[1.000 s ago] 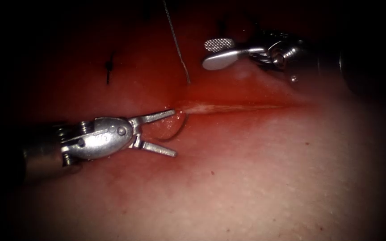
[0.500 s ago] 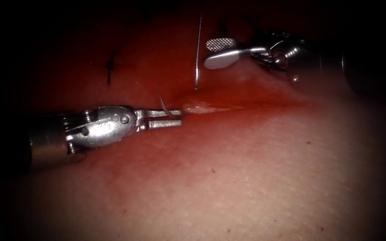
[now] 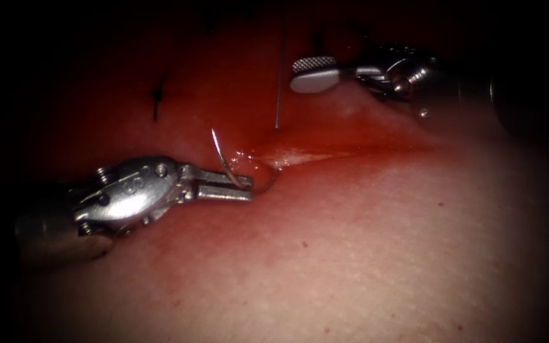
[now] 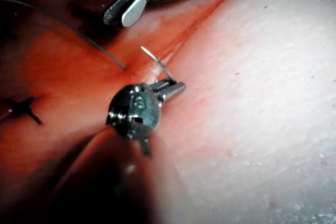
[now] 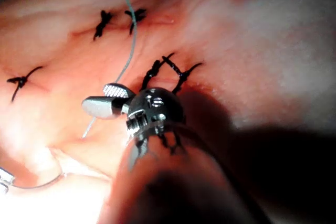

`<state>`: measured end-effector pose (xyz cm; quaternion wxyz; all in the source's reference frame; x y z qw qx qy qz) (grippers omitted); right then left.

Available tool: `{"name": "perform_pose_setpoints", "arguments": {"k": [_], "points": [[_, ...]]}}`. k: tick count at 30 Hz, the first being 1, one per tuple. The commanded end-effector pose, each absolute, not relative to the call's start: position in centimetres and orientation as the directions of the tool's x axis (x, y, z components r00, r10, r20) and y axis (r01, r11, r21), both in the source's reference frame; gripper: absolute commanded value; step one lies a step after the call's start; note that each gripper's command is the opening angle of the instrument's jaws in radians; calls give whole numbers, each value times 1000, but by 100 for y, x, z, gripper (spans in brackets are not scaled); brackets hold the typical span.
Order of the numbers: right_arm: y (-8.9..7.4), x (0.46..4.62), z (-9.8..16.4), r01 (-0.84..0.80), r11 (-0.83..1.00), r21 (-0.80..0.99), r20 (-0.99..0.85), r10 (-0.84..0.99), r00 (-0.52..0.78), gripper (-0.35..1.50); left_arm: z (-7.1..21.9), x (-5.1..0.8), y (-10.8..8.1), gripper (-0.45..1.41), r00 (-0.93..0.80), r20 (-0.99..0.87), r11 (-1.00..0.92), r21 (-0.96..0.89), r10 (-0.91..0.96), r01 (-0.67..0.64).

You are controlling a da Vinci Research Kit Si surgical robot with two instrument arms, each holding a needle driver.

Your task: Wound Closure

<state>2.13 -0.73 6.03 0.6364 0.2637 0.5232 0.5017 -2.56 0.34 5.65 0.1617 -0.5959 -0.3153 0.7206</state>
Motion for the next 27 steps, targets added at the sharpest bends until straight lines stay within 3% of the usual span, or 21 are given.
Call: {"name": "perform_pose_setpoints", "arguments": {"k": [1,11,17,19,21,22,24,25,27], "points": [[-69,223,606,-356,361,862,-403,914,-49,16,569,-260,38,-45,-240,-735,-724,-673,634,151],[-73,220,603,-330,345,879,-377,925,-38,16,550,-233,51,-45,-279,-625,-598,-780,729,184],[-64,219,598,-361,521,773,-529,844,85,83,528,-223,48,-45,-266,-687,-662,-725,676,190],[-62,219,597,-366,563,741,-554,820,141,86,519,-222,54,-45,-242,-728,-703,-684,641,194],[-61,218,596,-368,582,726,-563,809,170,79,512,-221,63,-45,-211,-773,-754,-632,598,180],[-62,217,596,-367,582,725,-562,809,173,68,508,-221,67,-45,-192,-793,-775,-608,579,174],[-62,214,595,-361,583,728,-566,808,164,14,501,-221,78,-45,-153,-841,-829,-539,520,150],[-62,213,595,-360,583,728,-567,808,162,-1,498,-221,81,-45,-144,-856,-847,-514,496,140],[-62,212,594,-363,572,735,-558,815,154,-5,493,-222,86,-45,-122,-881,-874,-470,456,124]]}}
